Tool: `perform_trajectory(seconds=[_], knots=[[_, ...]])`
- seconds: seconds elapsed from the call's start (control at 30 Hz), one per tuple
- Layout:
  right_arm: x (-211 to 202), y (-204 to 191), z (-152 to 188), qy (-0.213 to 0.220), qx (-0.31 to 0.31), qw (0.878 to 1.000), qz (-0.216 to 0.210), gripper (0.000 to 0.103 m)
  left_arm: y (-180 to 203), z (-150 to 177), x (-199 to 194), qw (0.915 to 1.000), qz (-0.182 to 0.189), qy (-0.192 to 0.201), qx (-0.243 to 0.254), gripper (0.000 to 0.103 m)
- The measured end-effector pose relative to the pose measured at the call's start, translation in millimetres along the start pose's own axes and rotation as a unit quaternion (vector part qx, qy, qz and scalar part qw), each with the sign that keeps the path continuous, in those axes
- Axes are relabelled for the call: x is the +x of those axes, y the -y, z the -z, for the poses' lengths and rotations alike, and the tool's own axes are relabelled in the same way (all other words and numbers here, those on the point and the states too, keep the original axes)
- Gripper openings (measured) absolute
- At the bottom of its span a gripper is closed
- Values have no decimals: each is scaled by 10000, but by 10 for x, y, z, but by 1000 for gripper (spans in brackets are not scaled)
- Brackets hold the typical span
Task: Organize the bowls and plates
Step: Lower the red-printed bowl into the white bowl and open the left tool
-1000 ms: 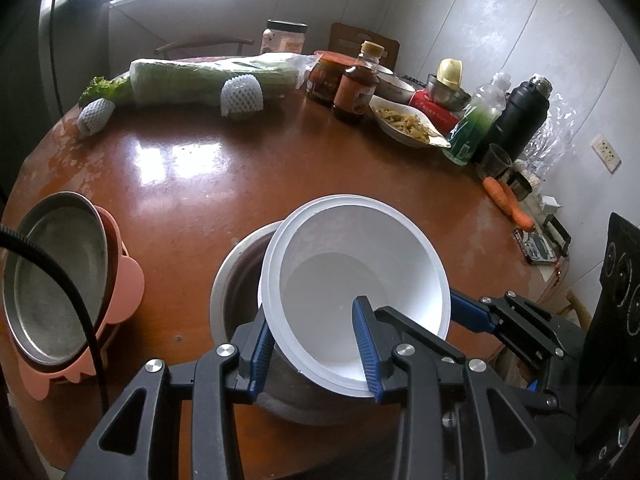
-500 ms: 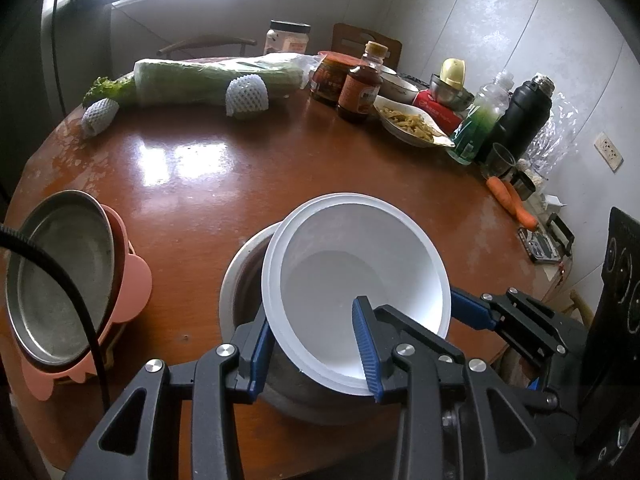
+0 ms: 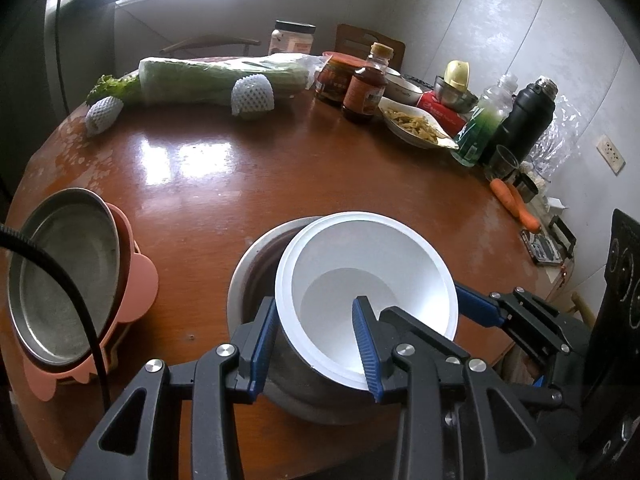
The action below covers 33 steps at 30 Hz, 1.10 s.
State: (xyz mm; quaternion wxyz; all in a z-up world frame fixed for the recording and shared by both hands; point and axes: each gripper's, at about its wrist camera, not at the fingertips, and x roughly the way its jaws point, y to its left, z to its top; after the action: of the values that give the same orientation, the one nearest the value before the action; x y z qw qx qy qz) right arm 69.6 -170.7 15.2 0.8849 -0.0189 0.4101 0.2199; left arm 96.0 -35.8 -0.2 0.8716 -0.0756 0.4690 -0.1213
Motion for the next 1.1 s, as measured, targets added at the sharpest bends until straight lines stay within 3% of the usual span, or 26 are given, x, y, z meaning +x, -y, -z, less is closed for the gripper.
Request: perform_trajectory(seconds=[1.1], knots=[[11,103,-85,45,-3,9999,152,55,-102,-62,-49,9997,107,159,-127,38]])
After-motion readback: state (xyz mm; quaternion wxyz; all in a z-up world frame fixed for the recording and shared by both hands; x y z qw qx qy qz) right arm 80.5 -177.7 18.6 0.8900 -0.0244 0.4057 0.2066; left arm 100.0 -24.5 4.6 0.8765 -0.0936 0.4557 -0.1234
